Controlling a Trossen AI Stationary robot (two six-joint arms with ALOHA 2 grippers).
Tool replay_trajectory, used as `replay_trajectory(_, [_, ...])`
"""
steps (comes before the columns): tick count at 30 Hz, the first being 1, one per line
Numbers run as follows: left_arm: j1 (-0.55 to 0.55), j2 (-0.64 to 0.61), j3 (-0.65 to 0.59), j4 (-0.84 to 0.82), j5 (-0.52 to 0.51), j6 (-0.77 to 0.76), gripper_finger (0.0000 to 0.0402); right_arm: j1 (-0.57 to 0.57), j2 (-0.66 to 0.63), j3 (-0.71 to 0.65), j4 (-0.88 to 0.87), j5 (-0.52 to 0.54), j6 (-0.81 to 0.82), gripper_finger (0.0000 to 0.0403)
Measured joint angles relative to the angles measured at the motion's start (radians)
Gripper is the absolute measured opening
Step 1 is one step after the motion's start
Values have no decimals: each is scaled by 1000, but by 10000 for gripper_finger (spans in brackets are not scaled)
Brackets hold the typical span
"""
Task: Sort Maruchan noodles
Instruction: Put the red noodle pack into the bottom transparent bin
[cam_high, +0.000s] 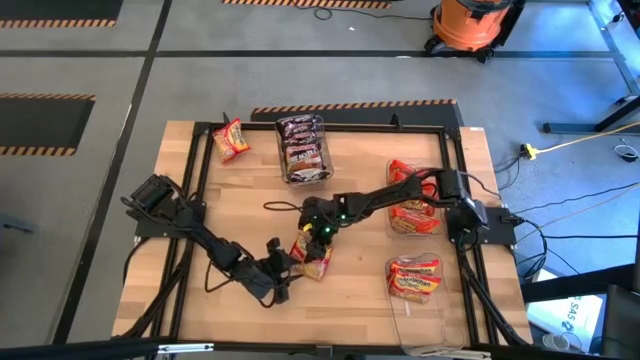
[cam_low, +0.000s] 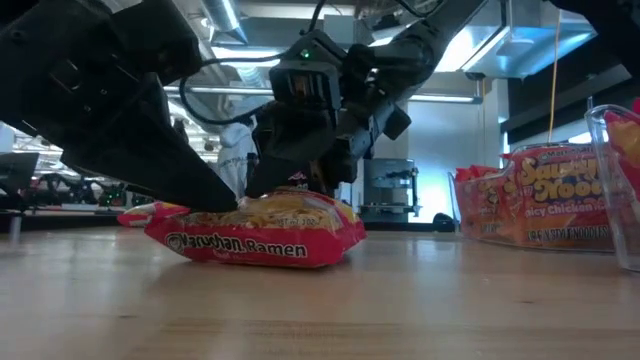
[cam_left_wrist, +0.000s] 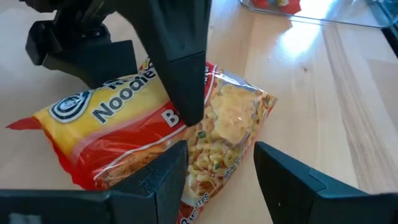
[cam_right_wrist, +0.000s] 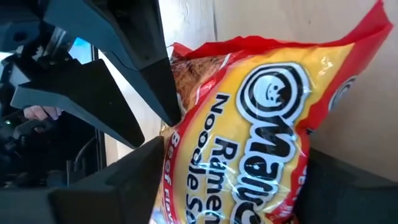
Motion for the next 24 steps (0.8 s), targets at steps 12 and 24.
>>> replay_trajectory(12, [-13, -22, -2, 1, 15, 54, 185, 2, 1, 0, 15, 25, -18, 135])
replay_trajectory(24, [-59, -185, -4, -105, 177, 75, 185, 17, -2, 38, -39, -101, -35, 115])
